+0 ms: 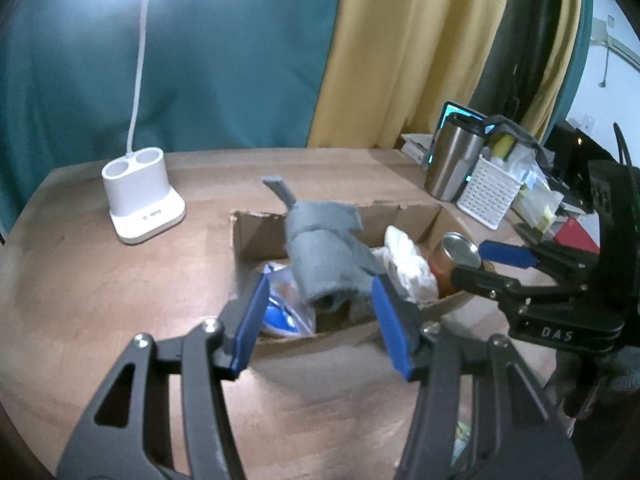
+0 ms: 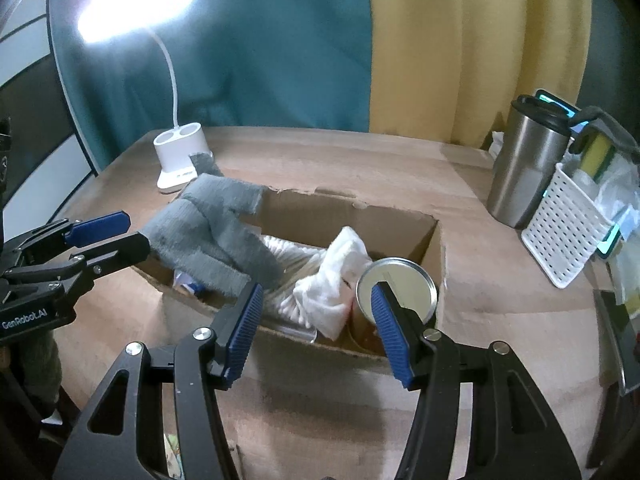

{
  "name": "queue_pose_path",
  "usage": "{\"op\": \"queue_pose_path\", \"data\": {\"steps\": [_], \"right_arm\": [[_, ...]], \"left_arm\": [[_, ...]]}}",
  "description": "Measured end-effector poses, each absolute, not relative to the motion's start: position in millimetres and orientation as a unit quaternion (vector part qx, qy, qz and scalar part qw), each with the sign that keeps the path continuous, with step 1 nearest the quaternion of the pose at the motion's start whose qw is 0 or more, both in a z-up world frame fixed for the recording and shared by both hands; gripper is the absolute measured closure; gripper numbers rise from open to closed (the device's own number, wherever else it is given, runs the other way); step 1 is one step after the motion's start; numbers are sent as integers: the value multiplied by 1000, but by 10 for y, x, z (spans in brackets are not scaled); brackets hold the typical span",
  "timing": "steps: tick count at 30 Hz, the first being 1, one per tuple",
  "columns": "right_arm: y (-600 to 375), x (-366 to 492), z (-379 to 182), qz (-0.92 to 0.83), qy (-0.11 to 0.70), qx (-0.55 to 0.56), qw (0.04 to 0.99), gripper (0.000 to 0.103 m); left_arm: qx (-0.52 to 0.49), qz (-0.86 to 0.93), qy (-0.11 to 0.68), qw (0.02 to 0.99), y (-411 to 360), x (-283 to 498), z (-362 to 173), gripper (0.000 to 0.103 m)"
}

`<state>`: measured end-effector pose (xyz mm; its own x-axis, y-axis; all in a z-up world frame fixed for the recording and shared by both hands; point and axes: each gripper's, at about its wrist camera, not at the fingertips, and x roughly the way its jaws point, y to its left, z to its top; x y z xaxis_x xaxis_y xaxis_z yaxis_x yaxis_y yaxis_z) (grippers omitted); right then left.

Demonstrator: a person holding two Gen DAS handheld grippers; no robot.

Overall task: Organize objects
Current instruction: 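Lower the gloves and white socks into the box with both tools, then open both tools and withdraw them from the box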

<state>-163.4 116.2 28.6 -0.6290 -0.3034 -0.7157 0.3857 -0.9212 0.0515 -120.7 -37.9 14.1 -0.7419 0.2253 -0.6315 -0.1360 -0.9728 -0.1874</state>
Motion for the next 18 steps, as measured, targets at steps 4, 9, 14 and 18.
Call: {"op": "queue_pose_path", "data": {"steps": [4, 9, 14, 18], "right_arm": [[1202, -1533, 295, -903, 50, 383, 188, 34], [1215, -1420, 290, -903, 51, 383, 189, 34], [1231, -1265, 261, -902, 52, 383, 191, 34], [1223, -1156, 232, -901, 53, 384, 193, 34]], "left_arm": [[-344, 932, -65, 98, -365, -1119, 142, 47], [-344, 931, -66, 97, -344, -1024, 130, 35], [-339, 931, -81, 105, -343, -860, 140, 20], [-339, 932, -80, 97, -333, -761, 130, 20]]}}
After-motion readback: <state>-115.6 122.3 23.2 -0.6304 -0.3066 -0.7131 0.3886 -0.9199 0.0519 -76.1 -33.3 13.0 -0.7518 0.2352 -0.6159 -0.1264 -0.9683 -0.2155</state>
